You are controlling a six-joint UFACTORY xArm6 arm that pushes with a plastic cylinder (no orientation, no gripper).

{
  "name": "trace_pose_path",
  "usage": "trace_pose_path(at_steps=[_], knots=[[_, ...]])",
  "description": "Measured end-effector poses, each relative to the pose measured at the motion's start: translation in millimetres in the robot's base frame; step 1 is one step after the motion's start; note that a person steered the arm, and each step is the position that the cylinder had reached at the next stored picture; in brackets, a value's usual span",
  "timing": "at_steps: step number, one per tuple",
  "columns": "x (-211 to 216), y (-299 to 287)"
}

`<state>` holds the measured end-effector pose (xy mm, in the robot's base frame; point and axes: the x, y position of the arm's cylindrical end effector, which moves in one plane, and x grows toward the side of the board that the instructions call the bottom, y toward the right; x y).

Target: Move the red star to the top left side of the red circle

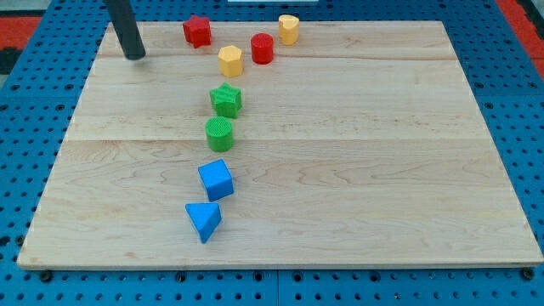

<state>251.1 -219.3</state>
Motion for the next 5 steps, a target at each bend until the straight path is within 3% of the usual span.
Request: trace_pose_path(at_steps=[1,2,3,5], knots=[[-57,28],[-60,74],[-59,195],[-55,287]])
